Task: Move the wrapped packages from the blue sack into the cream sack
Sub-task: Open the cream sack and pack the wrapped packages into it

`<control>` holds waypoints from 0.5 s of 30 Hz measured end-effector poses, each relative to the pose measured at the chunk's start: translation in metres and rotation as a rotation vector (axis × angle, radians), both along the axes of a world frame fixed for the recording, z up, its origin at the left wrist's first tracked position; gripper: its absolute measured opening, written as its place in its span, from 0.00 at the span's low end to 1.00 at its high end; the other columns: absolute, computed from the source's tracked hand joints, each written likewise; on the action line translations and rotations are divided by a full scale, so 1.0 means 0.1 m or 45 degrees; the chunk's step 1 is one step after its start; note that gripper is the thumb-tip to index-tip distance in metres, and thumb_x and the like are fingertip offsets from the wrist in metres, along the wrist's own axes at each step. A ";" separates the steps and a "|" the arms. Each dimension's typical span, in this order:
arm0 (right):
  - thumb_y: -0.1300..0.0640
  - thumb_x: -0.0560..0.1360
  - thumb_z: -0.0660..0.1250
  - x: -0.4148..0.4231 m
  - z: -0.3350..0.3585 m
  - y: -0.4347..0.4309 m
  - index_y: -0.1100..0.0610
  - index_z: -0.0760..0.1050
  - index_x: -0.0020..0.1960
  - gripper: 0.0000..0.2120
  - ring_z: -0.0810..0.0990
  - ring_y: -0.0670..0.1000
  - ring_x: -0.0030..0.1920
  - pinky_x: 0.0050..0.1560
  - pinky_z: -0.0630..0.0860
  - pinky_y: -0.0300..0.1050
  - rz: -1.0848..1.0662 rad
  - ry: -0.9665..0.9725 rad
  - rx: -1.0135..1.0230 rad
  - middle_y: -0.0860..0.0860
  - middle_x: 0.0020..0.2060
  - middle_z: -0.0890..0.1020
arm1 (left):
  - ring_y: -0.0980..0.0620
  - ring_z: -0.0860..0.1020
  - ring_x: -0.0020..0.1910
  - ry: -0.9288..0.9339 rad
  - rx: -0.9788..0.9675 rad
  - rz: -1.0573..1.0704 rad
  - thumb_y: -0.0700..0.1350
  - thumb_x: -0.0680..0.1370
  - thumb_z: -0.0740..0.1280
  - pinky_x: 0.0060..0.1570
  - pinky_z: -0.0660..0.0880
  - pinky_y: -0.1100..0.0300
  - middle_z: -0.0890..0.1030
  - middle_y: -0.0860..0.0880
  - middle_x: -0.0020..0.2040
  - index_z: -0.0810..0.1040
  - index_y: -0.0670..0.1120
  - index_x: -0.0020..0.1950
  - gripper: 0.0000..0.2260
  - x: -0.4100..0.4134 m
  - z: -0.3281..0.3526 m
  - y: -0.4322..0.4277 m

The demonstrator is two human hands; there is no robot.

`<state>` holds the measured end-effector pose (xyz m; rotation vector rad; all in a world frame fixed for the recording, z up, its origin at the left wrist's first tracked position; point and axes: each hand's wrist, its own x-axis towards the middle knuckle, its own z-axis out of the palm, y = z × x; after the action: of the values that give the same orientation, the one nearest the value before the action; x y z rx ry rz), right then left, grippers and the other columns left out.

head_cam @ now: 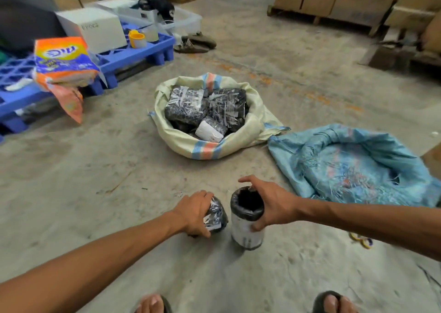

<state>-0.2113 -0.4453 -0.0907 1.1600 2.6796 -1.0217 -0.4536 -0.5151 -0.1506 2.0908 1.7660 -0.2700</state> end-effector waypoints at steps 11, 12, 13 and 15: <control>0.60 0.61 0.84 -0.64 0.95 1.57 0.53 0.56 0.65 0.44 0.79 0.50 0.49 0.41 0.77 0.43 -0.902 0.771 -0.139 0.52 0.51 0.77 | 0.45 0.74 0.58 -0.226 0.600 0.600 0.57 0.57 0.81 0.55 0.75 0.50 0.74 0.45 0.60 0.64 0.44 0.67 0.46 -1.04 1.52 1.70; 0.59 0.60 0.84 -0.69 0.96 1.68 0.53 0.57 0.64 0.44 0.78 0.49 0.49 0.43 0.76 0.43 -0.952 0.786 -0.134 0.51 0.51 0.76 | 0.44 0.72 0.62 -0.210 0.634 0.633 0.56 0.57 0.82 0.59 0.74 0.49 0.71 0.44 0.63 0.65 0.43 0.68 0.46 -1.08 1.57 1.81; 0.57 0.59 0.85 -0.74 0.95 1.81 0.54 0.59 0.64 0.44 0.78 0.48 0.49 0.42 0.76 0.42 -0.988 0.790 -0.131 0.50 0.50 0.76 | 0.44 0.71 0.64 -0.197 0.650 0.673 0.56 0.58 0.82 0.62 0.73 0.49 0.69 0.43 0.65 0.65 0.43 0.69 0.46 -1.12 1.59 1.92; 0.51 0.54 0.86 -0.87 0.92 2.04 0.56 0.68 0.61 0.42 0.80 0.48 0.49 0.40 0.76 0.41 -1.044 0.787 -0.128 0.49 0.50 0.79 | 0.43 0.69 0.66 -0.206 0.671 0.747 0.57 0.60 0.82 0.65 0.71 0.50 0.67 0.42 0.67 0.67 0.43 0.70 0.45 -1.18 1.59 2.14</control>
<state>-0.2983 -0.2409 0.0008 2.3254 2.4524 -1.8427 -0.5712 -0.3012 0.0088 1.7020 2.4197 0.5651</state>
